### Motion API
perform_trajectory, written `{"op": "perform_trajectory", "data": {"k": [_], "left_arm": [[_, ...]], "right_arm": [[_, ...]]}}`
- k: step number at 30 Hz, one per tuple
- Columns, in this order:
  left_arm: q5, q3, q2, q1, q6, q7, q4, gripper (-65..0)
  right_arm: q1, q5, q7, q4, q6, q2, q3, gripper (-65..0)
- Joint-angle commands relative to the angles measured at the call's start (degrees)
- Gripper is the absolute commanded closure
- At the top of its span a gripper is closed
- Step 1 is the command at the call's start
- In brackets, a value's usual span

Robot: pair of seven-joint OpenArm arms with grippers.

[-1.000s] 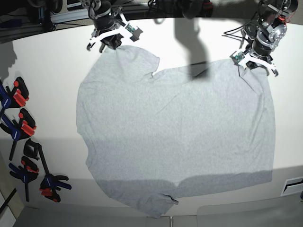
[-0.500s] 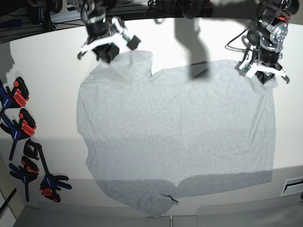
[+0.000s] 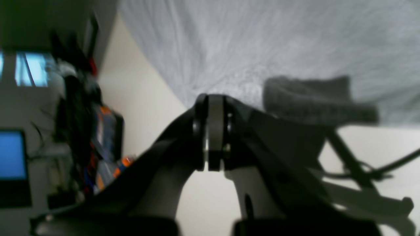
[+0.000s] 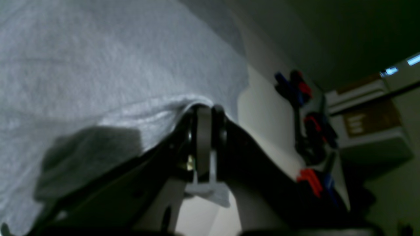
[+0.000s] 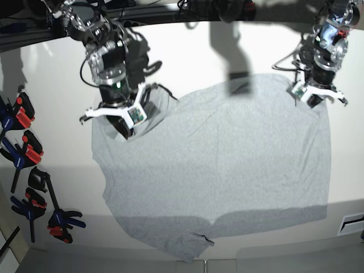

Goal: Fold the T-shirt properly
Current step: 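Grasp the shoulders and drag them toward the hem with both grippers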

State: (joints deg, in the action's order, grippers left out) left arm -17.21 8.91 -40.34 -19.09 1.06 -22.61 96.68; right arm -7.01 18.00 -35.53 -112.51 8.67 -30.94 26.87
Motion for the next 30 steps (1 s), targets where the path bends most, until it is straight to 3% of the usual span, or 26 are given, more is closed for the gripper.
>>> {"op": "perform_trajectory", "data": {"k": [1, 6, 10, 16, 22, 26, 30], "left_arm": [[1.0, -0.6, -0.8, 1.3, 0.9, 1.6, -0.3, 0.0], [3.9, -0.6, -0.7, 3.0, 0.2, 7.3, -3.9, 0.0], [3.9, -0.6, -0.8, 4.5, 0.3, 7.4, -5.7, 0.0], [3.9, -0.6, -0.8, 9.1, 0.3, 4.2, -9.9, 0.0], [6.9, -0.6, -0.8, 13.5, 0.0, 8.2, -13.0, 0.0], [7.0, -0.6, -0.8, 16.7, -3.0, 9.5, -16.2, 0.0], [7.3, -0.6, -0.8, 19.9, -3.1, 11.4, -20.6, 0.0]], "right_arm": [[1.9, 1.2, 1.7, 0.2, 0.5, 0.4, -0.3, 0.0], [8.2, 1.0, 2.2, 6.7, 0.3, 4.4, -0.3, 0.0], [13.7, -2.2, 2.5, 13.7, -0.1, 6.3, -0.3, 0.0], [20.5, -2.2, 3.5, 24.3, -1.0, 10.1, -0.3, 0.0], [27.2, -4.3, 4.8, 32.6, -2.2, 13.1, -0.3, 0.0], [32.2, -7.5, 6.5, 40.6, -4.5, 15.1, -0.3, 0.0], [37.0, -8.0, 7.7, 48.1, -4.5, 16.8, -0.3, 0.0]]}}
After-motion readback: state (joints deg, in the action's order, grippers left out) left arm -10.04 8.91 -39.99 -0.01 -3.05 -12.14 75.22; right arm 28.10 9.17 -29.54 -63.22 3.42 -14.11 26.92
